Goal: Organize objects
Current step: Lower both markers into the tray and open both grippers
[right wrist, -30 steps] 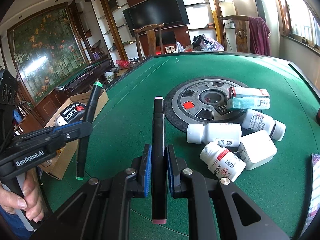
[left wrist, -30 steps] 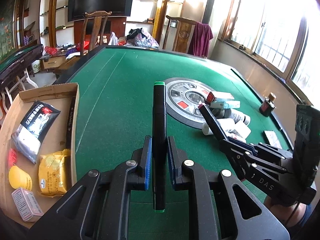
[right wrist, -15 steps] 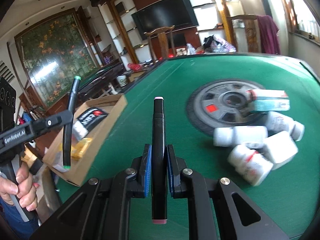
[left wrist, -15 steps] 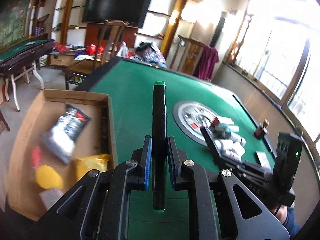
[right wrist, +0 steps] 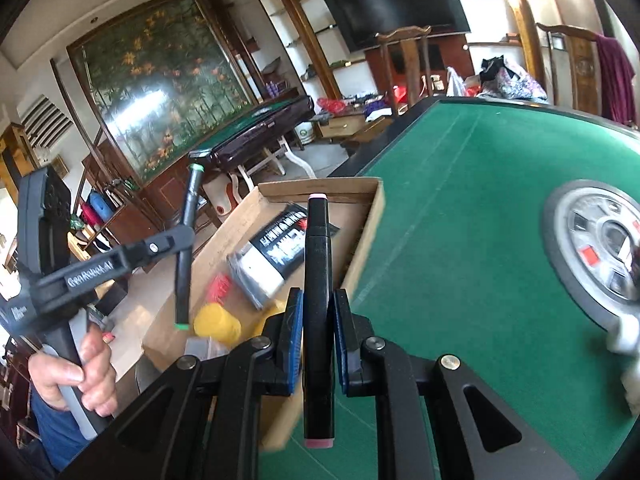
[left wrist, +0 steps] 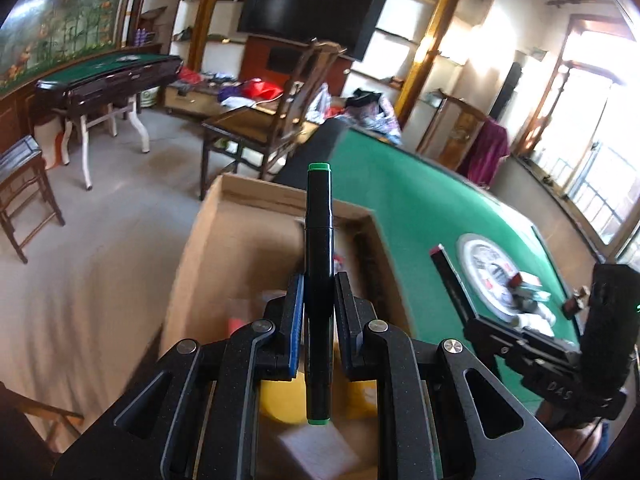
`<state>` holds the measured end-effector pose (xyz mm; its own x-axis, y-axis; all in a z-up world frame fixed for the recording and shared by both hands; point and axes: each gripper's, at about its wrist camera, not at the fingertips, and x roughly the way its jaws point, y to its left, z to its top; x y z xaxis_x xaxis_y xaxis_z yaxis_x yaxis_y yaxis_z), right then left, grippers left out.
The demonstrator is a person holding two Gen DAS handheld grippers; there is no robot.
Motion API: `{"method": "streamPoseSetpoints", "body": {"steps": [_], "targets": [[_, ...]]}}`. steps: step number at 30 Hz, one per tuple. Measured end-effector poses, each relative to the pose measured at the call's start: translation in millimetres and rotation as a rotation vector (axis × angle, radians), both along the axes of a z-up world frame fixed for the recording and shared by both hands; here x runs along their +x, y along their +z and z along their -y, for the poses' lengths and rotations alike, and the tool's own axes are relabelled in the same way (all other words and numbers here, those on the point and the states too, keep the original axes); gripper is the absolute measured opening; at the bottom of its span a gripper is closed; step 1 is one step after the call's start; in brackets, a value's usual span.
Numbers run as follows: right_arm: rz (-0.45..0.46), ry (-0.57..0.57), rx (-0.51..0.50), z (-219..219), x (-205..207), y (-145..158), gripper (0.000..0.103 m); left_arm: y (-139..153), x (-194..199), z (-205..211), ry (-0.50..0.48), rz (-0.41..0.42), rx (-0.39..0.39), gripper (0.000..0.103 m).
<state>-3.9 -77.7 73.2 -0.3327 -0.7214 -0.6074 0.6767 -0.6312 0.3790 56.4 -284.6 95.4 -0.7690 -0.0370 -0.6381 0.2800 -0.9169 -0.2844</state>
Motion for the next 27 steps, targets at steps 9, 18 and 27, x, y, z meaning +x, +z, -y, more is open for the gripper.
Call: {"method": "streamPoseSetpoints", "body": {"steps": [9,18,27], "targets": [[0.041,-0.054,0.111,64.1,-34.0,-19.1,0.013,-30.5,-48.6,33.1,-0.012,0.11,0.031,0.014],[0.064,-0.097,0.166,82.5,-51.1,-37.3,0.013,-47.5,-71.3,47.5,0.001,0.166,0.072,0.014],[0.106,-0.109,0.14,80.4,-56.8,-40.0,0.015,-55.0,-83.0,45.7,0.005,0.216,0.112,0.014]]}}
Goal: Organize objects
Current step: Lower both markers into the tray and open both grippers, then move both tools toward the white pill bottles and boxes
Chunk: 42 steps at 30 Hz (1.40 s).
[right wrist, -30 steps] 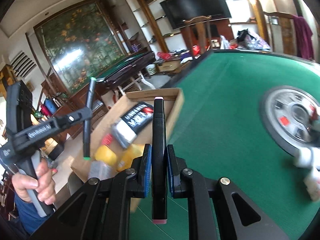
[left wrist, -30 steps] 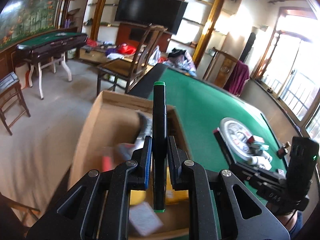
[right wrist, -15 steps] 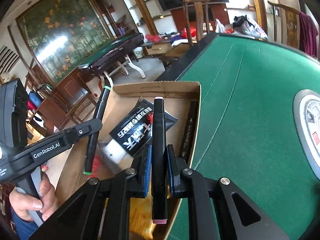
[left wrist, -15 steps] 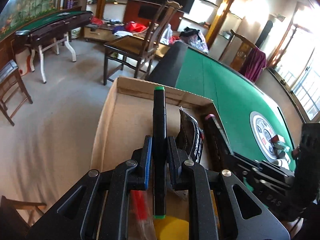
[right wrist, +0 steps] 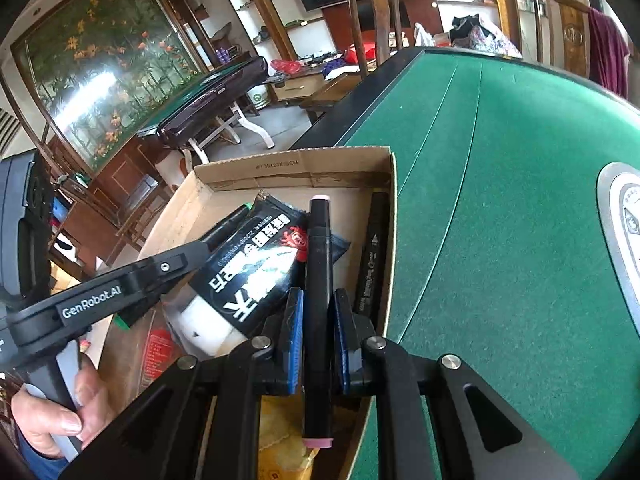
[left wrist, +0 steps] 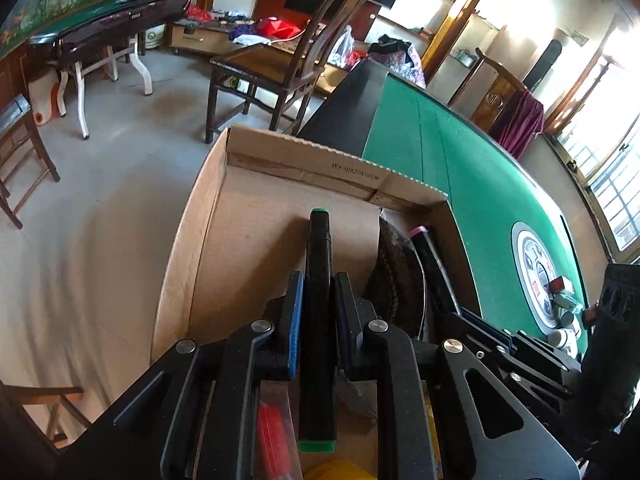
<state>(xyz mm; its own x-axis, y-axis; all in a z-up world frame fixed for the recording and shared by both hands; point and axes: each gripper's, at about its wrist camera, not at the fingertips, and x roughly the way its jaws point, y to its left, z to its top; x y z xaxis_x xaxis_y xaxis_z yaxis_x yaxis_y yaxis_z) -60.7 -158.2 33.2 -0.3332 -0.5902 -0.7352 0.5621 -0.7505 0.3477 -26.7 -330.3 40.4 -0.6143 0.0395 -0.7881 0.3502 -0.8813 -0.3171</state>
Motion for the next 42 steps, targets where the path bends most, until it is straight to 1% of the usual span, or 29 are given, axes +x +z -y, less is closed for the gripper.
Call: {"method": "streamPoseSetpoints", "body": {"steps": [3,6,9,10,15,17,18,21,23,25,27,30,32,33,35,36,39,41,42], "targets": [[0.015,0.005,-0.021,-10.1,1.4,2.6,0.015,1.7,3.5,3.4,0.019,0.012,0.013,0.014],[-0.008,0.014,-0.039,-23.6,8.2,11.0,0.015,7.4,8.9,4.9,0.038,0.005,0.023,0.015],[-0.018,0.02,-0.067,-39.4,15.1,16.7,0.015,14.9,15.2,2.2,0.052,-0.007,0.02,0.027],[-0.015,0.021,-0.082,-47.1,17.3,18.8,0.015,18.2,18.4,-0.1,0.056,-0.014,0.019,0.029],[0.001,0.025,-0.137,-86.8,27.6,24.2,0.015,38.3,33.1,-24.8,0.041,-0.056,-0.001,0.029],[-0.006,0.027,-0.153,-105.3,32.2,26.5,0.015,48.9,38.8,-40.3,0.019,-0.088,-0.004,0.029],[-0.015,0.025,-0.162,-122.4,35.4,27.8,0.015,55.7,42.7,-53.8,0.0,-0.108,-0.012,0.03],[-0.036,0.007,-0.172,-163.4,39.5,30.5,0.015,65.0,47.9,-87.5,-0.058,-0.145,-0.013,0.039],[-0.064,-0.035,-0.17,-200.4,39.6,31.7,0.015,65.8,48.7,-111.8,-0.105,-0.158,-0.002,0.04],[-0.094,-0.114,-0.15,-246.3,35.7,31.3,0.015,62.1,46.3,-138.4,-0.17,-0.158,0.016,0.039],[-0.103,-0.21,-0.14,-294.1,25.7,28.3,0.015,55.6,41.4,-166.6,-0.231,-0.149,0.035,0.039],[-0.087,-0.353,-0.139,-351.1,10.2,20.7,0.016,43.9,29.9,-205.3,-0.321,-0.118,0.049,0.039],[-0.033,-0.414,-0.136,-378.7,-4.4,10.8,0.017,36.6,22.9,-226.9,-0.37,-0.092,0.043,0.039],[-0.008,-0.449,-0.151,-390.8,-9.9,4.1,0.017,32.4,19.6,-239.0,-0.399,-0.077,0.039,0.039],[0.011,-0.472,-0.145,-397.8,-17.1,-3.2,0.017,28.8,17.3,-251.9,-0.427,-0.064,0.036,0.039],[0.013,-0.465,-0.159,-399.1,-18.8,-4.6,0.017,26.4,16.7,-257.4,-0.442,-0.057,0.036,0.039],[0.001,-0.423,-0.149,-392.7,-19.7,-3.6,0.019,20.7,16.5,-266.5,-0.464,-0.042,0.036,0.039],[0.028,-0.355,-0.162,-382.0,-15.2,-3.0,0.019,16.7,16.8,-270.9,-0.475,-0.029,0.029,0.039],[0.027,-0.327,-0.16,-380.4,-10.3,-4.4,0.019,15.2,17.0,-271.7,-0.479,-0.024,0.027,0.039]]}}
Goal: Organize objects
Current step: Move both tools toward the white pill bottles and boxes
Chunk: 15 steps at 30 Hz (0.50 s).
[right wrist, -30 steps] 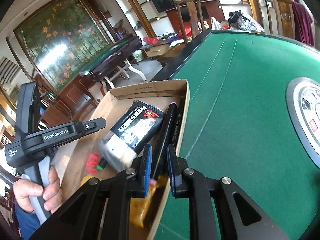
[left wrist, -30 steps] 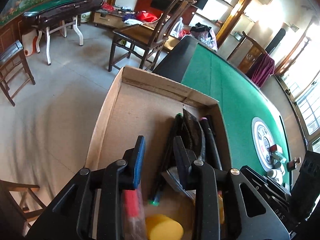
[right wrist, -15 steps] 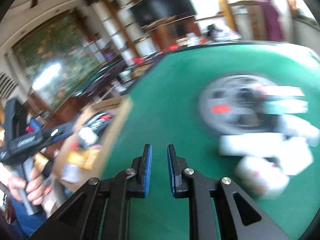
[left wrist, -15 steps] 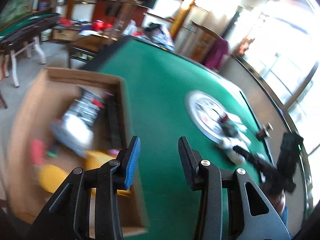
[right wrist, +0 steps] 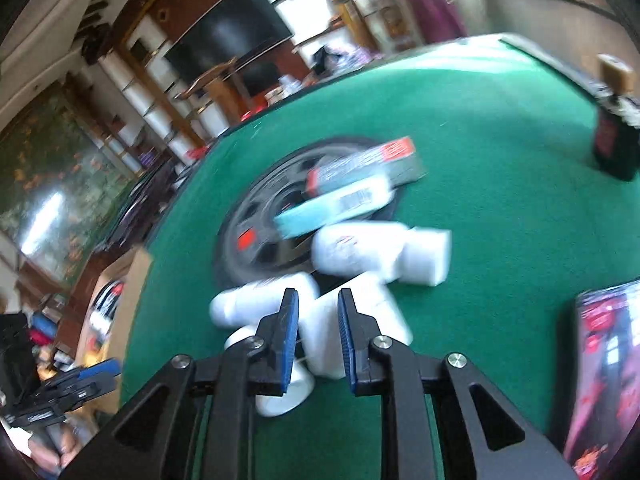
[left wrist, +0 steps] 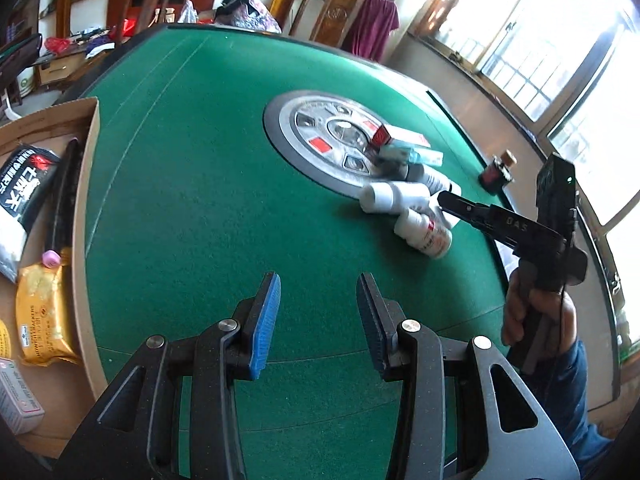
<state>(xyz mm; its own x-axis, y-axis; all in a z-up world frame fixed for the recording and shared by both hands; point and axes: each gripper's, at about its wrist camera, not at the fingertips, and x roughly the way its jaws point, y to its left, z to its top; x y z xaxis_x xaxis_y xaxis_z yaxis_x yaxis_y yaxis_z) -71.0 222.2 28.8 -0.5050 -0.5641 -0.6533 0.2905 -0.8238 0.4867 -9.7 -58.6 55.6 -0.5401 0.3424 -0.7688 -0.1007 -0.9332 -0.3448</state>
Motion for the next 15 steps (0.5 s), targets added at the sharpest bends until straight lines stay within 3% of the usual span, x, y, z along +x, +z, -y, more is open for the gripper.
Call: {"method": "streamPoseSetpoints", "body": {"steps": [5,8,12,15], "targets": [[-0.107,-0.052,0.183,6.9,9.6,14.8,0.023,-4.4,0.6,-5.8,-0.01,0.009,-0.008,0.039],[-0.114,-0.122,0.244,-1.3,8.2,12.2,0.056,-5.1,0.9,-8.6,-0.021,0.01,-0.012,0.039],[-0.028,-0.071,0.208,-2.0,1.2,-1.9,0.06,-7.8,1.6,-12.7,-0.037,0.015,-0.012,0.039],[-0.042,-0.023,0.245,8.8,7.3,-3.1,0.06,-8.6,3.0,-13.3,-0.044,0.018,-0.019,0.039]]}}
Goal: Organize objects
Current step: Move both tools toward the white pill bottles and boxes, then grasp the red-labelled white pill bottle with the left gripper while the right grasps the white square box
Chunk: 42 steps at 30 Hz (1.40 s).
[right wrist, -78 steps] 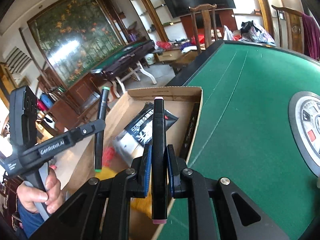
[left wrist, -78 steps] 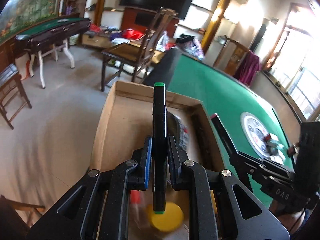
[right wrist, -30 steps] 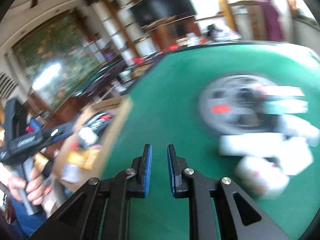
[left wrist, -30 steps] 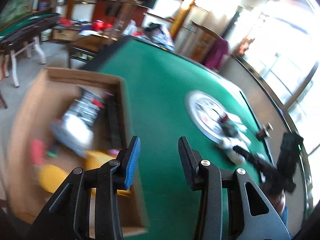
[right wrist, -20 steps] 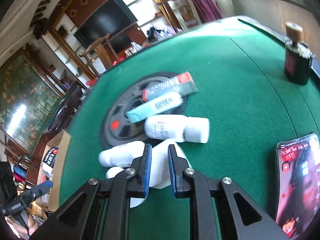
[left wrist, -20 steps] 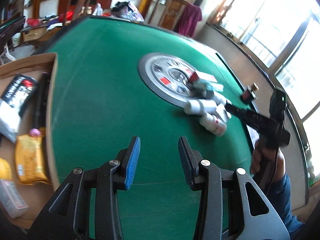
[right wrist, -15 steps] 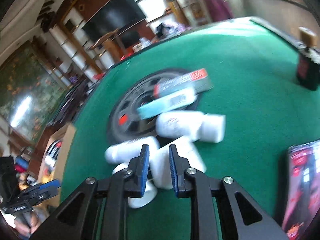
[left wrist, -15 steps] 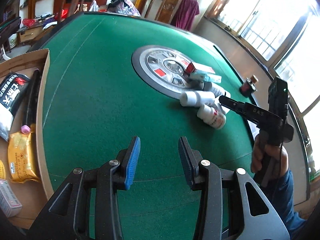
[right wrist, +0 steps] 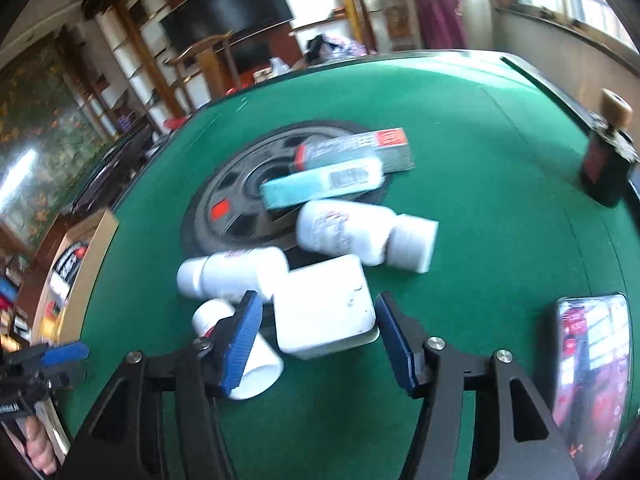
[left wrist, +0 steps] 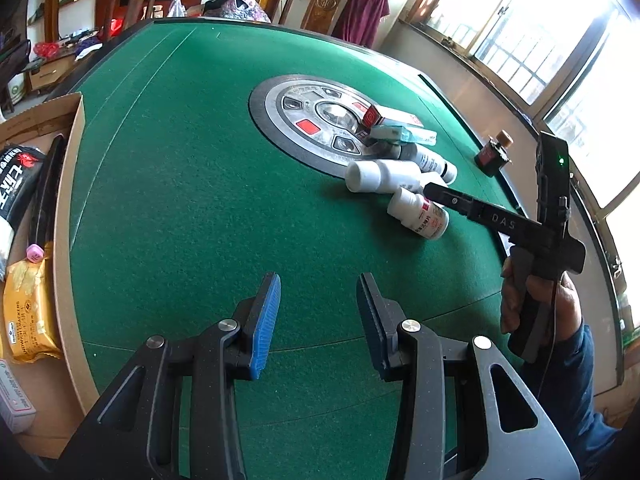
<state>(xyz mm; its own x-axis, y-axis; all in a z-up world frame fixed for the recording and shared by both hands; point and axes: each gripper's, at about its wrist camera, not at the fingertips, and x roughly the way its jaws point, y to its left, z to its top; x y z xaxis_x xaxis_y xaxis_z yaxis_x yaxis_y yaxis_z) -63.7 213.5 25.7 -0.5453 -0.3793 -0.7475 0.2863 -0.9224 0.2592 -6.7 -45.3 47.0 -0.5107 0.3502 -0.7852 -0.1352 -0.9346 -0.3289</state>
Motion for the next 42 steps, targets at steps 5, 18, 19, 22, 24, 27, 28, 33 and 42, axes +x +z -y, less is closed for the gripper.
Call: {"method": "streamPoseSetpoints", "body": {"steps": [5,18,19,22,24,27,28,33,42], "targets": [[-0.027,0.03,0.124,17.3,3.6,-8.1,0.06,-0.4,-3.2,-3.5,-0.002,0.004,-0.008,0.039],[-0.065,-0.092,-0.006,-20.0,6.9,12.2,0.05,8.7,-42.9,-62.9,-0.114,0.055,0.044,0.046],[-0.062,-0.097,-0.019,-22.4,6.9,13.5,0.05,8.9,-47.4,-68.5,-0.117,0.057,0.038,0.048],[-0.054,-0.106,-0.061,-29.3,6.4,14.7,0.05,3.8,-61.7,-86.0,-0.134,0.084,0.019,0.049],[-0.056,-0.107,-0.074,-30.4,6.7,16.8,0.05,-1.5,-68.4,-96.0,-0.142,0.099,-0.006,0.049],[-0.063,-0.104,-0.093,-32.4,6.7,21.1,0.05,-10.8,-75.1,-105.8,-0.144,0.118,-0.037,0.049],[-0.066,-0.103,-0.1,-32.5,7.3,22.7,0.05,-13.9,-77.0,-108.3,-0.142,0.122,-0.049,0.049],[-0.073,-0.09,-0.117,-30.4,8.9,25.6,0.05,-27.0,-84.0,-117.2,-0.131,0.104,-0.108,0.045],[-0.072,-0.066,-0.112,-22.1,10.6,24.4,0.05,-21.1,-63.5,-104.5,-0.11,0.035,-0.113,0.034]]}}
